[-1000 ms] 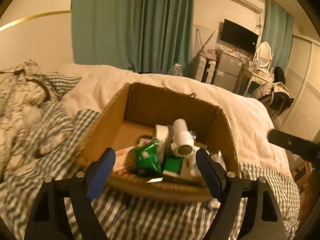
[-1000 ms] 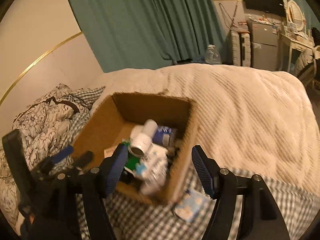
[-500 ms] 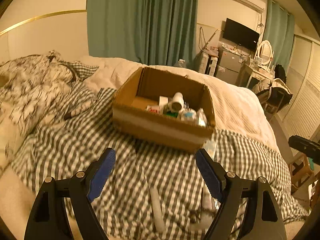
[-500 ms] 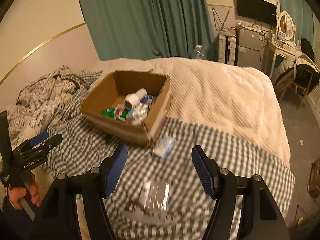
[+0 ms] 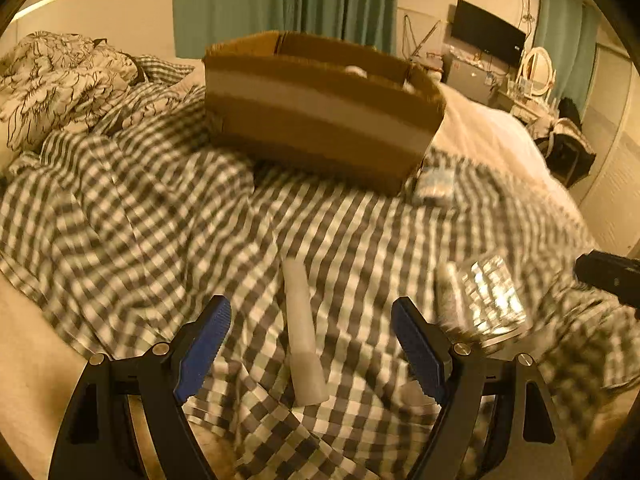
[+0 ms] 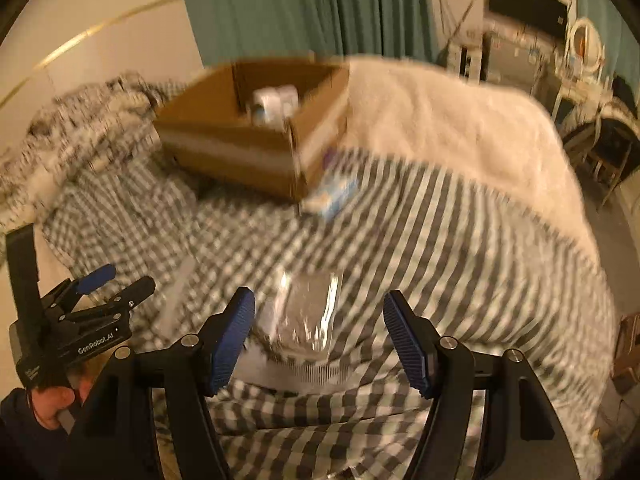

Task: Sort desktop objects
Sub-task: 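Move both tools back to the white tube and foil blister pack, then grasp the white tube with the left tool while the right tool grasps the foil blister pack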

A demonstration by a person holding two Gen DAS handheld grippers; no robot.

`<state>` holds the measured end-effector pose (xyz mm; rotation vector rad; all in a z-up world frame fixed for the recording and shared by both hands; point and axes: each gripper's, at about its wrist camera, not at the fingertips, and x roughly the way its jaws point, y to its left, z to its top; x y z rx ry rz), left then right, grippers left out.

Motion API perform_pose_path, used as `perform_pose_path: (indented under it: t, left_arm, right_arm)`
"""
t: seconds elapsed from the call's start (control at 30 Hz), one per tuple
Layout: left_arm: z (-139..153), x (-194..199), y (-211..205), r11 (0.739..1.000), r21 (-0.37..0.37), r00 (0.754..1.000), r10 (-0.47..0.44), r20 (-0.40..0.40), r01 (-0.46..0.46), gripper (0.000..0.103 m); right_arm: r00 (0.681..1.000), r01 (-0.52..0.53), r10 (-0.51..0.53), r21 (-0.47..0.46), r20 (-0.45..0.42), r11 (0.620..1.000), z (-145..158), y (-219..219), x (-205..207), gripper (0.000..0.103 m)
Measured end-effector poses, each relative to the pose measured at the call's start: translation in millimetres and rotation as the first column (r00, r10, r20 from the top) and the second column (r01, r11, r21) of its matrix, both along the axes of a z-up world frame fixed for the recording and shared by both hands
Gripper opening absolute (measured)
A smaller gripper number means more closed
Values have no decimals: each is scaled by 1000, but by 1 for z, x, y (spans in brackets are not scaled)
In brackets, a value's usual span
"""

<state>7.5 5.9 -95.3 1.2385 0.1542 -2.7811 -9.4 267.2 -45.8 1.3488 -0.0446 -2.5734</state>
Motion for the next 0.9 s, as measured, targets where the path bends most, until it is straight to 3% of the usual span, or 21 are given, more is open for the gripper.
perform_pose_path:
  t: [0.1, 0.23, 0.33, 0.47, 0.57, 0.63, 0.77, 0.8, 0.9]
  left_arm:
    - [-18, -3, 5, 998, 37, 999, -42, 17, 41, 85]
    - [-28, -15, 10, 1000, -23, 999, -14, 36, 15, 85]
    - [-41, -24, 3, 1000, 0, 998, 10, 68, -10, 82]
    - [-59, -34, -9, 998, 32, 990, 42, 131, -46, 61]
    - [-59, -34, -15, 996, 80, 993, 30, 114, -39, 32]
    - [-59, -34, -15, 995, 91, 993, 25, 113, -35, 27]
    - [-50, -25, -13, 995, 93, 997, 11, 81, -18, 13]
    - [-47, -23, -14, 995, 95, 997, 12, 71, -18, 13]
    - [-37, -12, -16, 994, 109, 999, 15, 45, -20, 12]
  right_arm:
    - [998, -30, 30, 3, 55, 1000, -26, -6, -11, 66]
    - [992, -67, 64, 23, 110, 997, -49, -19, -23, 66]
    - [986, -64, 59, 31, 157, 997, -70, -25, -31, 66]
    - [982, -51, 44, 33, 184, 998, -83, -28, -39, 67]
    - [982, -54, 48, 31, 185, 998, -89, -34, -41, 67]
    - [983, -66, 53, 70, 174, 995, -93, -41, -39, 66]
    - [990, -68, 49, 137, 133, 988, -96, -46, -35, 54]
    - [992, -64, 46, 155, 114, 986, -93, -47, -32, 42]
    - [994, -60, 46, 142, 96, 988, -89, -47, -28, 30]
